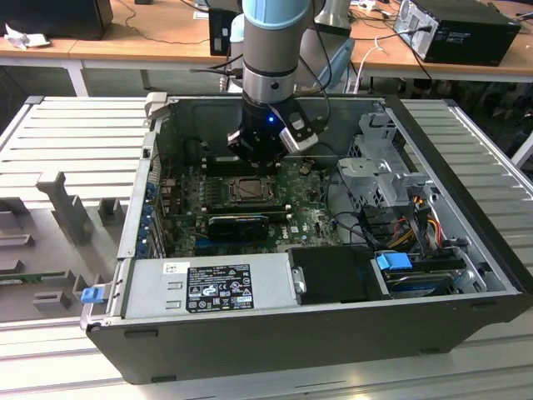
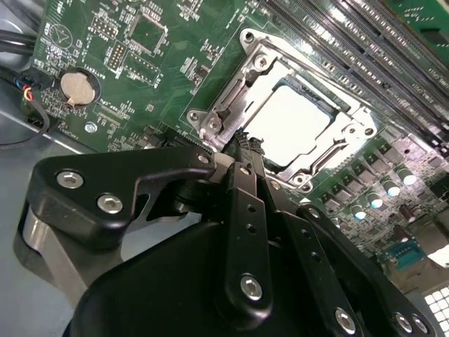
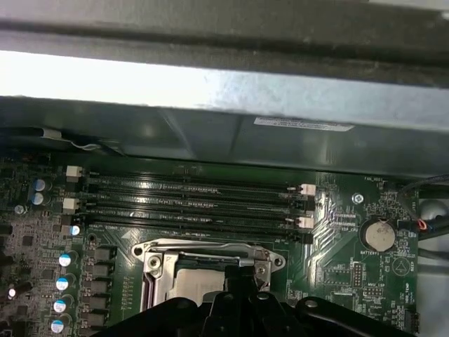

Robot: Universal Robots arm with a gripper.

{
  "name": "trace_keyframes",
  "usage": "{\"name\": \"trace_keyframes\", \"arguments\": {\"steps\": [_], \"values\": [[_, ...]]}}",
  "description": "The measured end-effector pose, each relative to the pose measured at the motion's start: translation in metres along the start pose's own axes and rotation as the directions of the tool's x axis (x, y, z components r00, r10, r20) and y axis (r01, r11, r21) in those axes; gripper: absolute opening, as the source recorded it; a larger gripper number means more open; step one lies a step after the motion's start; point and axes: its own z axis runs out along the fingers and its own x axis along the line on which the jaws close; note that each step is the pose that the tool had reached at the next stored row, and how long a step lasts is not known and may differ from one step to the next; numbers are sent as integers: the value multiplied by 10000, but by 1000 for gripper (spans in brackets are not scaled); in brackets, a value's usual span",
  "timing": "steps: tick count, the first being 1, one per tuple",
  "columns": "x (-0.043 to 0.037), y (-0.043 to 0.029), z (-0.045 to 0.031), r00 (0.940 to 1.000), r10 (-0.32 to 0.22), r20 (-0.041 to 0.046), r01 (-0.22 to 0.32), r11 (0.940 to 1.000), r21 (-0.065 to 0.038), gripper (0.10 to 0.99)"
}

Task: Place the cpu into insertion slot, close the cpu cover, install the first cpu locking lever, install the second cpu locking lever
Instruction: 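Install the second cpu locking lever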

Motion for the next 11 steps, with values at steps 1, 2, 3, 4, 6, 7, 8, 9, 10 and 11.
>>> {"name": "trace_keyframes", "arguments": {"steps": [1,2,3,4,6,7,8,9,10,11], "values": [[0,-1,0,10000,0,-1,0,10000,3,106],[0,-4,-4,10000,-2,-4,2,10000,9,106],[0,-4,-21,10000,-1,-3,1,10000,21,106],[0,-4,-33,10000,0,-3,0,10000,30,106],[-1,-11,-34,10000,-3,-3,3,10000,31,106],[0,-18,-35,10000,-1,-4,1,10000,33,106],[1,-26,-35,10000,0,-3,0,10000,32,106],[2,-41,-36,10000,0,-3,0,10000,33,106],[3,-52,-37,10000,0,-4,0,10000,32,106],[4,-63,-38,10000,0,-3,0,10000,38,106]]}}
